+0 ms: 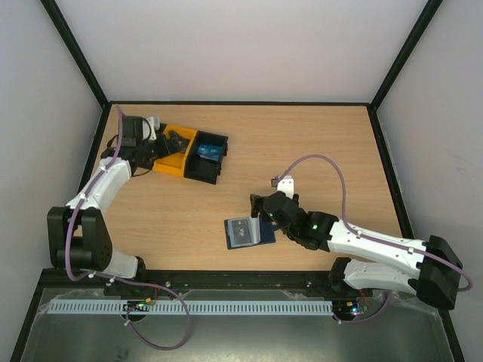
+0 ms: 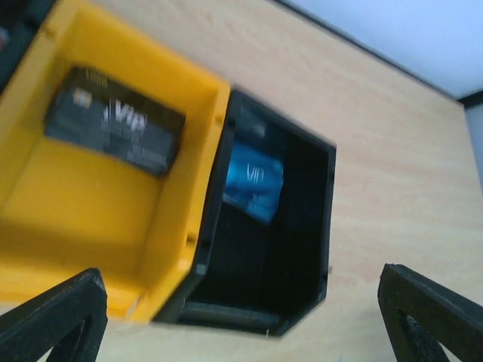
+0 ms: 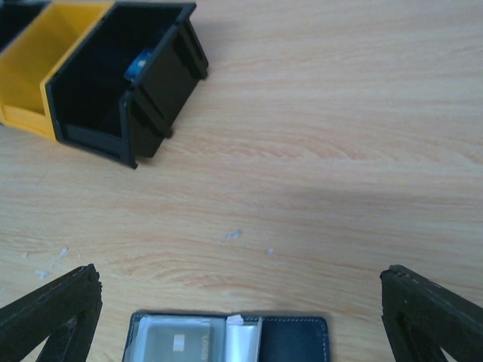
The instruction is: Take the credit cards out of the card holder
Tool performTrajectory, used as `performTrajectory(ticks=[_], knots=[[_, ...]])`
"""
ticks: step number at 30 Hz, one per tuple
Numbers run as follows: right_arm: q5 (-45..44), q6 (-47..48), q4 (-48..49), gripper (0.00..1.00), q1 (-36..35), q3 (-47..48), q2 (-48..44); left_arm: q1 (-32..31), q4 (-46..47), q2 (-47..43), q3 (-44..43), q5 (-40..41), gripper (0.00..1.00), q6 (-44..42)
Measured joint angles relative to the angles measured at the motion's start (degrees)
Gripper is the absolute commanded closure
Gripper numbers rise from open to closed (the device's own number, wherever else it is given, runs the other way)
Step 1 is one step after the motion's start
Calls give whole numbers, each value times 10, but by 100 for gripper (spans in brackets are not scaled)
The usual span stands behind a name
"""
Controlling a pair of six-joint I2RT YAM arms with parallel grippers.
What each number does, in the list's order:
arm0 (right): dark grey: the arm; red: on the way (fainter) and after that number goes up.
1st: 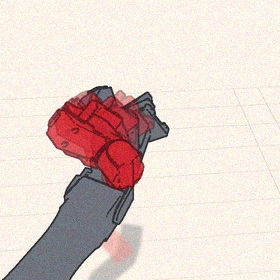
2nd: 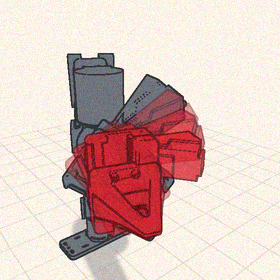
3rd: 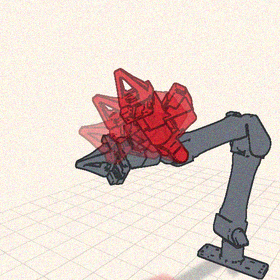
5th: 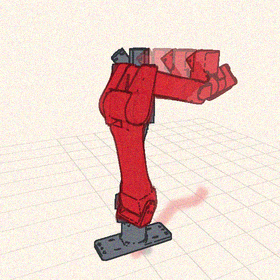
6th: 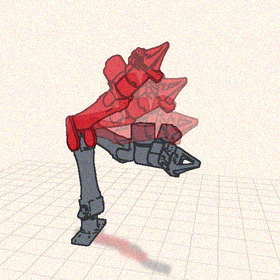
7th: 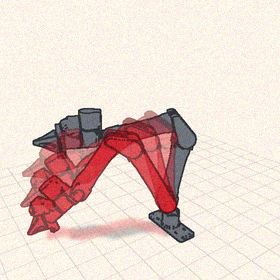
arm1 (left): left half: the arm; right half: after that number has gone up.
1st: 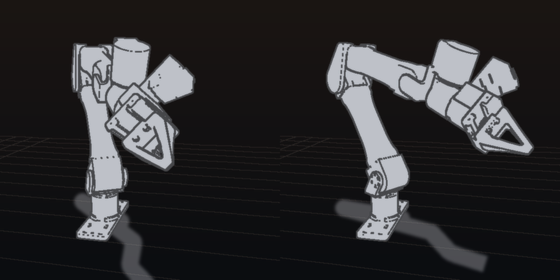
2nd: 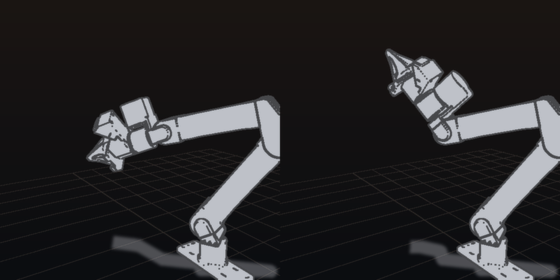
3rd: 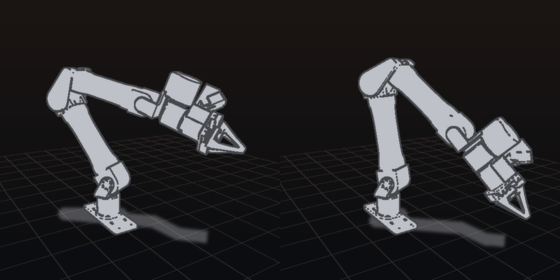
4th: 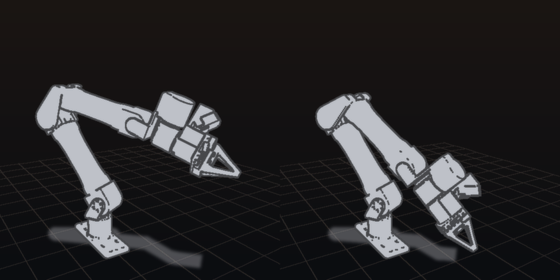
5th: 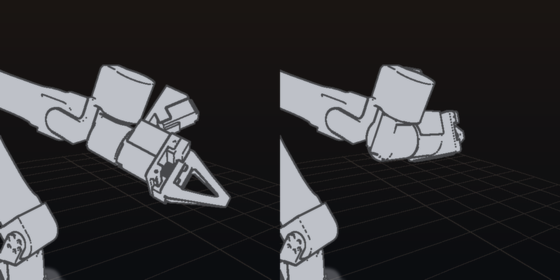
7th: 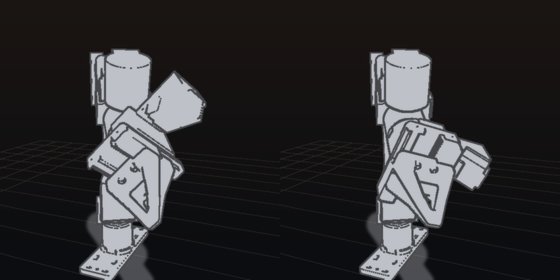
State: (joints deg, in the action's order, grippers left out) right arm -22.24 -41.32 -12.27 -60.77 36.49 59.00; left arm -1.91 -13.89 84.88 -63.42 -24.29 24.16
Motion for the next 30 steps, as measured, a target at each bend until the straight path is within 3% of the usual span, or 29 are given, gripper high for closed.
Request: performTrajectory(ticks=[9, 12, 18, 23, 30], knots=[[109, -30, 8, 1, 0, 3, 62, -68, -13, -118, 125, -18, 0, -6], [147, -43, 34, 12, 0, -12, 64, -98, -6, -145, 170, -23, 0, -1], [204, -76, 70, 47, 0, -46, 84, -164, 7, -164, 231, -25, 3, 23], [233, -95, 99, 68, 0, -57, 98, -206, 44, -174, 260, -30, 5, 48], [242, -105, 125, 71, 0, -83, 118, -252, 117, -201, 335, -38, 10, 103]])
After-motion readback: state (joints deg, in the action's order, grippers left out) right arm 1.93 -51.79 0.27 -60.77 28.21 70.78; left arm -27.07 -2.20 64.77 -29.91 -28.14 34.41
